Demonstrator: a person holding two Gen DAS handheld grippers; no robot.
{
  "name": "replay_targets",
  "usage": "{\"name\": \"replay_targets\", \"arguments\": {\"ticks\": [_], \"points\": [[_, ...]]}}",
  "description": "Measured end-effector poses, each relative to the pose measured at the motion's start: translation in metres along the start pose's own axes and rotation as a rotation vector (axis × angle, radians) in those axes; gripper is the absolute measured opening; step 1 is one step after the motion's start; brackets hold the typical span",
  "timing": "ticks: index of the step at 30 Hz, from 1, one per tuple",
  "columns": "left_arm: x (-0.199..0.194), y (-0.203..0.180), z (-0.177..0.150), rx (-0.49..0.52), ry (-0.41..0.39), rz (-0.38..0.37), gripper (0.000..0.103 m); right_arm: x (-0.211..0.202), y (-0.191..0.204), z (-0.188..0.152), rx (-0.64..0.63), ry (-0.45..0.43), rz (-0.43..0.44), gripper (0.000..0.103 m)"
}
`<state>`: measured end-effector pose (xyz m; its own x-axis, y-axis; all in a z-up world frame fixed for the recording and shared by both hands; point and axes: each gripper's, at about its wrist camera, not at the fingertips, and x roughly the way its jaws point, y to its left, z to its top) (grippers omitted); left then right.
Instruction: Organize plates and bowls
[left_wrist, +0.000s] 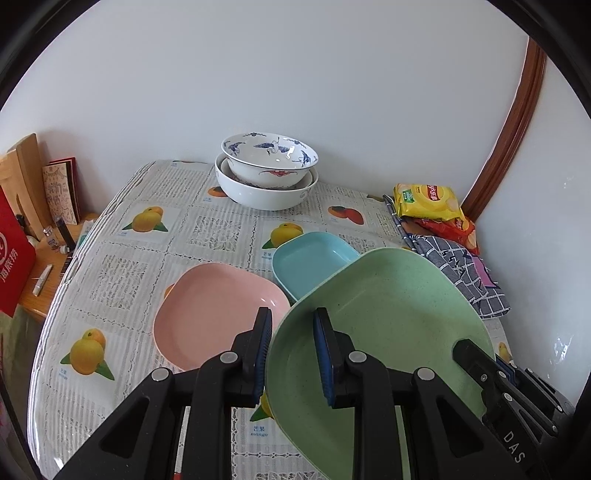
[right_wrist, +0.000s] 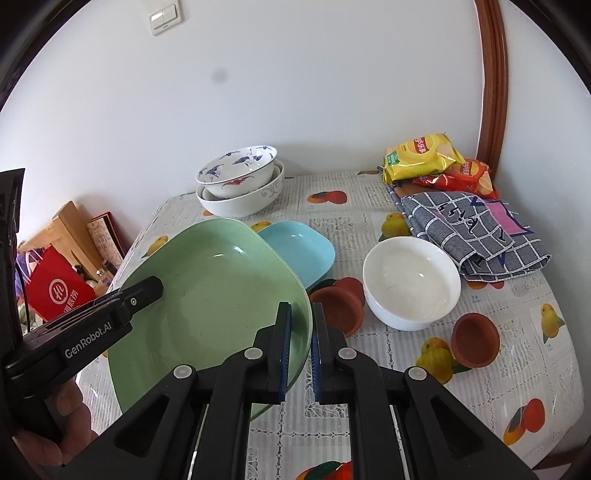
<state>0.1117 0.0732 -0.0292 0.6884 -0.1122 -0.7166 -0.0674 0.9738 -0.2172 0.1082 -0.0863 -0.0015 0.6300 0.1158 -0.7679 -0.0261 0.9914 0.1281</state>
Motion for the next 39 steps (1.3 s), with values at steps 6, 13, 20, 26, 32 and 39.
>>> {"name": "replay_targets", "arguments": {"ticks": [6, 13, 20, 26, 32, 39], "points": [[-0.015, -0.004, -0.003, -0.004, -0.027, 0.002, 0.022, -0.015, 0.0, -0.002, -0.001, -0.024, -0.001, 0.01], [-0.025, -0.005, -0.007, -0.006, -0.039, 0.012, 0.022, -0.023, 0.002, -0.002, -0.006, -0.04, 0.003, 0.01], [-0.023, 0.003, -0.007, -0.029, -0.033, 0.013, 0.022, -0.021, 0.009, -0.001, -0.015, -0.04, 0.013, 0.01], [-0.015, 0.015, -0.005, -0.047, -0.025, 0.015, 0.022, -0.01, 0.019, 0.001, -0.03, -0.028, 0.014, 0.009], [0.0, 0.032, -0.001, -0.072, -0.008, 0.019, 0.022, 0.01, 0.032, 0.004, -0.048, -0.009, 0.003, 0.009], [0.023, 0.055, 0.008, -0.103, 0.022, 0.021, 0.022, 0.038, 0.048, 0.012, -0.06, 0.017, 0.005, 0.009]]}}
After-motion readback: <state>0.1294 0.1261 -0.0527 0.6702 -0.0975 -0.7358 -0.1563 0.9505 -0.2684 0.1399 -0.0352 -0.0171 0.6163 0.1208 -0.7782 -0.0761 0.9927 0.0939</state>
